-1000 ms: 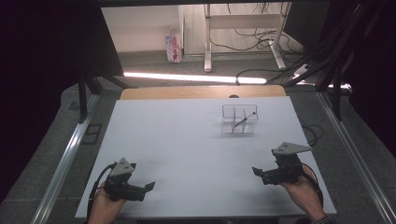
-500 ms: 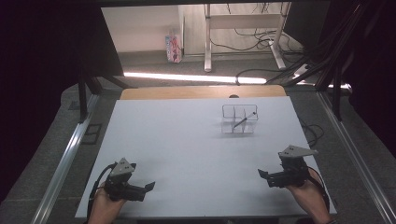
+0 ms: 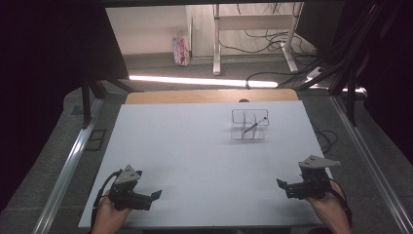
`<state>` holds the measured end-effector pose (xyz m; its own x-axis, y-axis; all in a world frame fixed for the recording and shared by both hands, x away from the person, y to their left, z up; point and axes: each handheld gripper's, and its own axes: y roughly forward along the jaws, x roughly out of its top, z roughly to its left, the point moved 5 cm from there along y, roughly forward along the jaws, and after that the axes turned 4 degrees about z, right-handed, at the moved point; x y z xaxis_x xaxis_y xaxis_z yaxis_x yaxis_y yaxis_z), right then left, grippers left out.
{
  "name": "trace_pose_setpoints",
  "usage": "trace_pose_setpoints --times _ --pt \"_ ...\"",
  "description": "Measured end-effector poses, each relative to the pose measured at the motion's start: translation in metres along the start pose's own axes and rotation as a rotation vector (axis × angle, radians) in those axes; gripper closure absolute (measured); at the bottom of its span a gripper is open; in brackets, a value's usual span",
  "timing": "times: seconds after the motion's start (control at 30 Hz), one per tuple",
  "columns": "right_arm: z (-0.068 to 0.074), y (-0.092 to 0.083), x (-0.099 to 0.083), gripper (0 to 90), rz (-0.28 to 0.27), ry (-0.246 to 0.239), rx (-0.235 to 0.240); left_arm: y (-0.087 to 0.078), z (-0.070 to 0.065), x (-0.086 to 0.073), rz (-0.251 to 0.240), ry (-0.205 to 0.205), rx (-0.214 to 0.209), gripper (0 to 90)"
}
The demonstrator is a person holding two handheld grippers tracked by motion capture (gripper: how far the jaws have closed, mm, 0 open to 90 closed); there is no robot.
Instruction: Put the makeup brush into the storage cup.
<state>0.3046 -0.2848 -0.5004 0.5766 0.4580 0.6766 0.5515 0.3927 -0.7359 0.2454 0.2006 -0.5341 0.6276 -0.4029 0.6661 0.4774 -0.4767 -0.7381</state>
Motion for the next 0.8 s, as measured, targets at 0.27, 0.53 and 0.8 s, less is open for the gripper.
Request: trace_pose_setpoints --times 0.27,0.53,0.8 --pt "-0.005 -0.006 -0.009 0.0 0.011 0.009 -0.025 0.0 0.0 0.0 0.001 0.001 -0.001 0.5" --pt "-0.009 -0.009 -0.017 0.0 0.028 0.013 -0.05 0.0 0.0 0.0 0.001 0.004 -0.002 0.5" --pt "-0.012 -0.012 -0.022 0.0 0.04 0.02 -0.065 0.0 0.0 0.0 0.003 0.005 -0.005 0.5"
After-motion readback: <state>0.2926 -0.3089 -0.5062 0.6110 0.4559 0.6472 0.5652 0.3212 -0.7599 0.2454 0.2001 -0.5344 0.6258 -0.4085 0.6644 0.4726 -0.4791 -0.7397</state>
